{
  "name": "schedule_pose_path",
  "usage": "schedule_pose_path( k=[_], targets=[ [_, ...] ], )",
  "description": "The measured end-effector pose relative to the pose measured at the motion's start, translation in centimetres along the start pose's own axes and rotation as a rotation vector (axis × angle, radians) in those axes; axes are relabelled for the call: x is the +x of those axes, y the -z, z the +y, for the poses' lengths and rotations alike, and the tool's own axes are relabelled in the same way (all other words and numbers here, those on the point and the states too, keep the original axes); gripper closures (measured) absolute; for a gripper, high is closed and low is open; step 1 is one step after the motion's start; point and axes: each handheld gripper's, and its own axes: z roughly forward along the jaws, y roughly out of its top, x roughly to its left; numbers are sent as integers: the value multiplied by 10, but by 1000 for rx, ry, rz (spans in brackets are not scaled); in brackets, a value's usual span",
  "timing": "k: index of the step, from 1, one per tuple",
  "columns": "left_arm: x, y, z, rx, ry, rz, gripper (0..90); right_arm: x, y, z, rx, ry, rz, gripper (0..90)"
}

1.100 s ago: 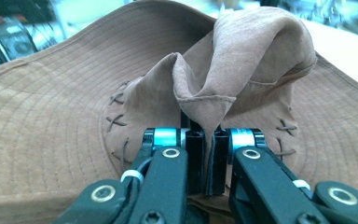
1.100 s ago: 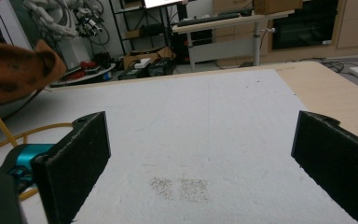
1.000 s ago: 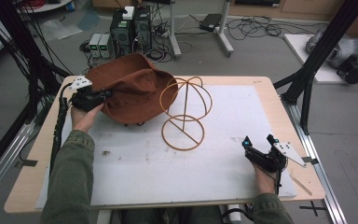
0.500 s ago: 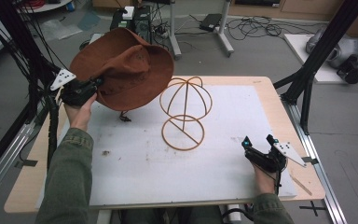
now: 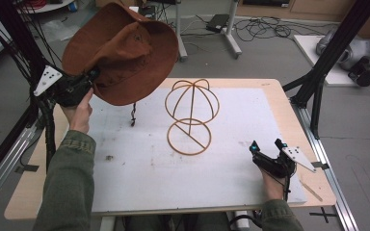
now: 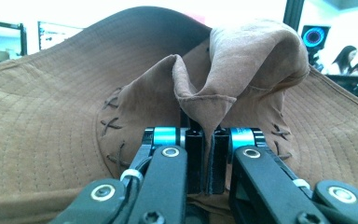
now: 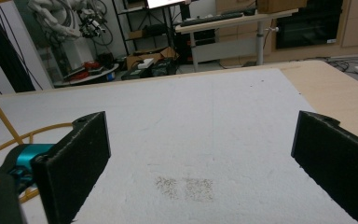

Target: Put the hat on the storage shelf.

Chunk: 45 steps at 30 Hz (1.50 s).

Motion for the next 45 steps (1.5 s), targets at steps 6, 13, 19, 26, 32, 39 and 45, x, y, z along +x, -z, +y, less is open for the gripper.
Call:
schedule_pose_path(
  k=[6,13,19,26,32,39,45],
  targets=[
    [-8,0,14,-40,11,-50,886,0,0,0,-5,8,-1,36],
    [-20,-5,22,-49,12,-111,885,-1,1,1,-9,5,-2,36],
    [-33,-12,29,-60,19,-179,885,-1,2,1,-8,1,-1,36],
    [-52,-20,32,-50,43,-295,885,-1,2,1,-12,5,3,36],
    [-70,-32,27,-7,33,-360,884,-1,2,2,-10,1,2,36],
    [-87,-45,21,0,34,-420,883,-1,2,2,-8,8,5,36],
    [-97,-54,18,11,45,-454,883,-1,2,2,-11,11,7,36]
  ],
)
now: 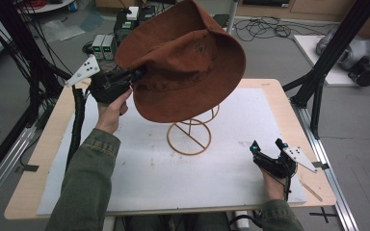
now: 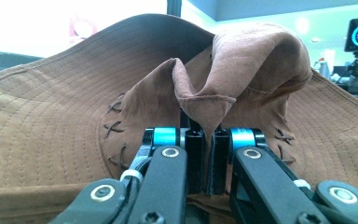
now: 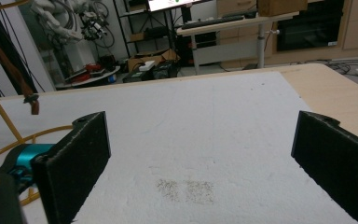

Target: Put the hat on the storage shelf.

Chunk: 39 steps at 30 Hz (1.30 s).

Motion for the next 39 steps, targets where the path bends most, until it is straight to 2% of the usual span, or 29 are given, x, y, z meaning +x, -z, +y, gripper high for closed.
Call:
schedule_pose_path(
  k=[6,14,22,31,35,39],
  targets=[
    [-3,-11,-6,32,1,-17,883,0,0,0,-1,0,1,36],
    [-10,-20,-26,118,-9,-43,878,0,0,0,-3,1,2,36],
    [-7,-18,-45,96,50,-42,878,1,0,0,-1,1,7,36],
    [-10,-15,-41,106,-11,-63,866,1,-1,0,4,-2,8,36],
    [-10,-15,-40,94,-17,-67,786,1,-1,0,3,-2,8,36],
    [-9,-17,-42,109,-27,-79,748,1,-1,0,4,1,6,37]
  ],
)
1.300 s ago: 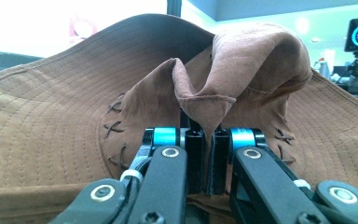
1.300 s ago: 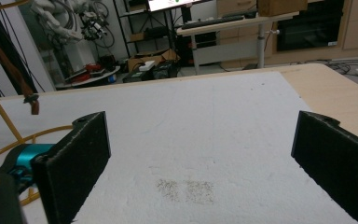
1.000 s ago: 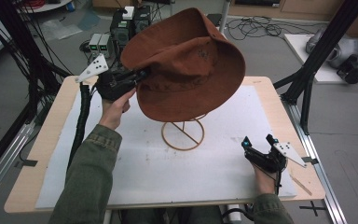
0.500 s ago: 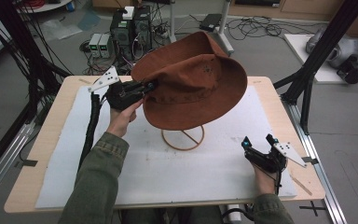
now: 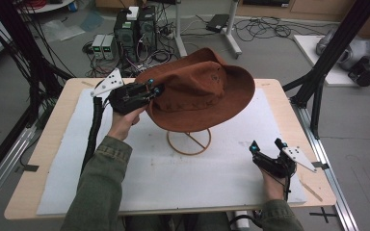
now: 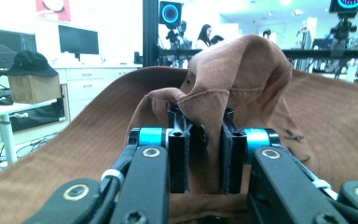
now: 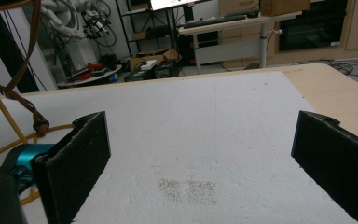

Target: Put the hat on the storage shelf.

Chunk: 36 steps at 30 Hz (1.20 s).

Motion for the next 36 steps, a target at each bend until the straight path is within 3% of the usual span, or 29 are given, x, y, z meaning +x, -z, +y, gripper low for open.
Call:
schedule_pose_path(
  k=[4,8,13,15,21,30,36],
  targets=[
    [0,0,1,-20,-4,-20,703,0,0,0,-2,-5,0,36],
    [-5,-3,5,-1,-46,-36,680,0,0,0,0,1,-1,36],
    [-10,-5,7,-6,-72,-28,540,0,0,0,0,-7,2,36],
    [-11,-4,8,-20,-60,-11,377,0,0,0,-1,-11,1,37],
    [-6,6,13,-24,-23,47,138,-1,0,0,-4,-7,2,36],
    [-12,33,26,-5,-55,134,121,0,1,1,-5,-10,0,36],
    [-17,76,32,-20,-55,264,116,-1,1,1,-13,-6,-1,36]
  ],
)
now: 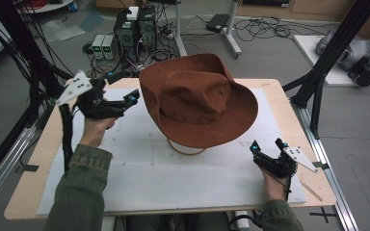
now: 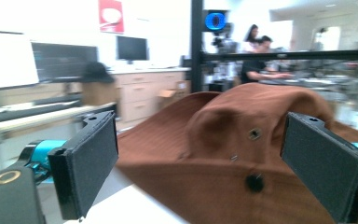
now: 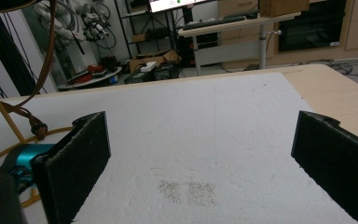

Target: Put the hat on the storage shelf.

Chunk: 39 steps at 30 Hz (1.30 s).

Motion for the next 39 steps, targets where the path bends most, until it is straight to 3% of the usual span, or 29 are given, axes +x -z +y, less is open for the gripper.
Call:
schedule_pose_path(
  k=[1,5,10,12,14,20,25,31,35,39],
  targets=[
    [2,13,1,1,-5,48,117,0,0,0,4,-5,-3,36],
    [7,41,-1,13,-21,166,112,-1,3,2,-8,-8,-5,36],
    [7,75,-11,50,-66,382,111,-2,3,2,-10,-12,-21,36],
    [2,87,-20,37,-83,490,111,-2,3,1,-13,-7,-27,36],
    [-2,97,-31,27,-81,571,110,-1,3,1,-16,-4,-33,36],
    [-16,118,-70,19,-47,742,111,1,5,1,-20,6,-38,36],
    [-27,128,-96,40,-62,825,111,2,5,1,-22,18,-39,36],
    [-27,135,-112,69,-21,853,111,3,5,1,-22,18,-44,36],
    [-29,136,-117,92,-37,865,111,3,6,0,-24,29,-51,36],
    [-28,139,-121,90,-26,868,111,5,6,-1,-25,44,-48,36]
  ],
)
